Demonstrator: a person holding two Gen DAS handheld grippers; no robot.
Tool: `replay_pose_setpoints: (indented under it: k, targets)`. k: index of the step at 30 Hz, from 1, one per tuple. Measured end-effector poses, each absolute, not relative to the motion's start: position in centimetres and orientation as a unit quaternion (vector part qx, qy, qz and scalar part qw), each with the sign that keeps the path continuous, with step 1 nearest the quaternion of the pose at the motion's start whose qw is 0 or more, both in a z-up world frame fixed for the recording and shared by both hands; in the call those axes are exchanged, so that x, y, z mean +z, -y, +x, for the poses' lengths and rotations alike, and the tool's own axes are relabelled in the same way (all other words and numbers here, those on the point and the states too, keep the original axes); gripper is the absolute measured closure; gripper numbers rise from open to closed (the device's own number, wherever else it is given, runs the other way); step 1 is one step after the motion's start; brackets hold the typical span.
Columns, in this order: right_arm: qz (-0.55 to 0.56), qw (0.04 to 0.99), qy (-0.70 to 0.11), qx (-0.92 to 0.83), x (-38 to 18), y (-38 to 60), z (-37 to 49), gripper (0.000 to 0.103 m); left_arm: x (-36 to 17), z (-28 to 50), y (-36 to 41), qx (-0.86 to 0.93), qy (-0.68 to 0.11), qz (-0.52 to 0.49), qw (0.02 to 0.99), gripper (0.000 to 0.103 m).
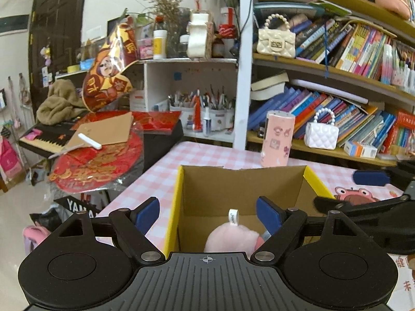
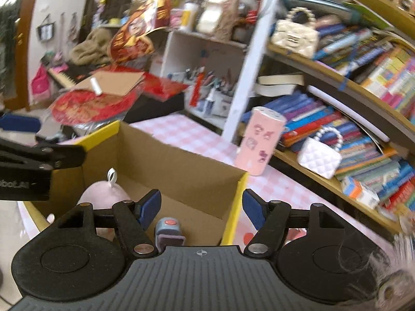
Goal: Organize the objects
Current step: 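Lift both tools out of the yellow box and back away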
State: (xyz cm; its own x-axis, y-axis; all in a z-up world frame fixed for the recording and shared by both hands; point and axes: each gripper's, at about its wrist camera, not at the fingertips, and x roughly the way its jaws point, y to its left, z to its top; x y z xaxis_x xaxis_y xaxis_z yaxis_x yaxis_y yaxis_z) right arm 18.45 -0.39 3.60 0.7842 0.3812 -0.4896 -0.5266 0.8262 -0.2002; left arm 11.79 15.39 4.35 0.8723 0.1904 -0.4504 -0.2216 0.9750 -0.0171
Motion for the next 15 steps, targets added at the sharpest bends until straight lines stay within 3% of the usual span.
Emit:
replay_pose_setpoints:
  k: [15]
  targets:
    - [-0.106, 0.941, -0.258, 0.193, 1.9, 2.1, 10.3, 0.036, 2.4, 5.2, -15.6, 0.106, -0.261, -0.035, 0.959, 0.019]
